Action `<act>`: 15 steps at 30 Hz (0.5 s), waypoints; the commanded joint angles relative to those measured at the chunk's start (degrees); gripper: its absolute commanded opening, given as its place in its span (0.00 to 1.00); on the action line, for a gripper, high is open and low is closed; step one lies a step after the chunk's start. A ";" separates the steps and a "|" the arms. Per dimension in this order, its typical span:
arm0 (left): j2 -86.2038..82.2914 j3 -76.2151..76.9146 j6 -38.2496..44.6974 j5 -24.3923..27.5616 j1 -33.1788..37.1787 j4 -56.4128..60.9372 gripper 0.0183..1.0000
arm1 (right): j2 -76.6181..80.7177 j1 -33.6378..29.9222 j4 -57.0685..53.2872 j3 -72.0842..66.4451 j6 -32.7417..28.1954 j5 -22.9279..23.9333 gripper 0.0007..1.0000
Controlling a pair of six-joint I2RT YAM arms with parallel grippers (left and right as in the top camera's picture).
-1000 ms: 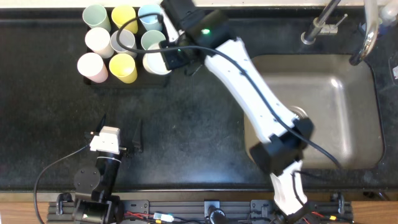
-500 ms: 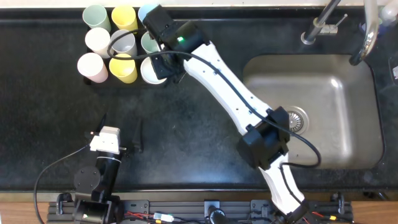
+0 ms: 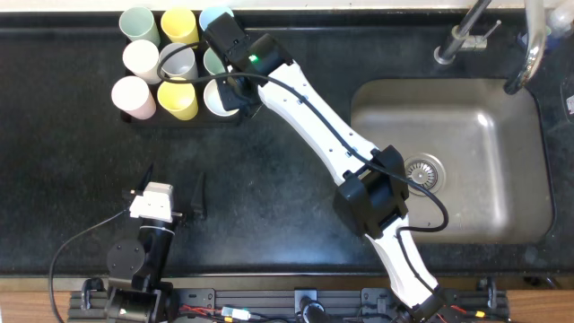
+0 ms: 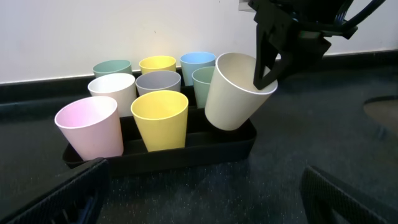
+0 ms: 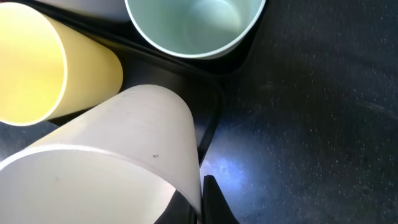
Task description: Store Cups
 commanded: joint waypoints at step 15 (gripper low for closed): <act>-0.48 -0.04 1.07 0.76 0.59 -0.13 1.00 | 4.22 0.81 1.79 1.25 2.45 0.04 0.18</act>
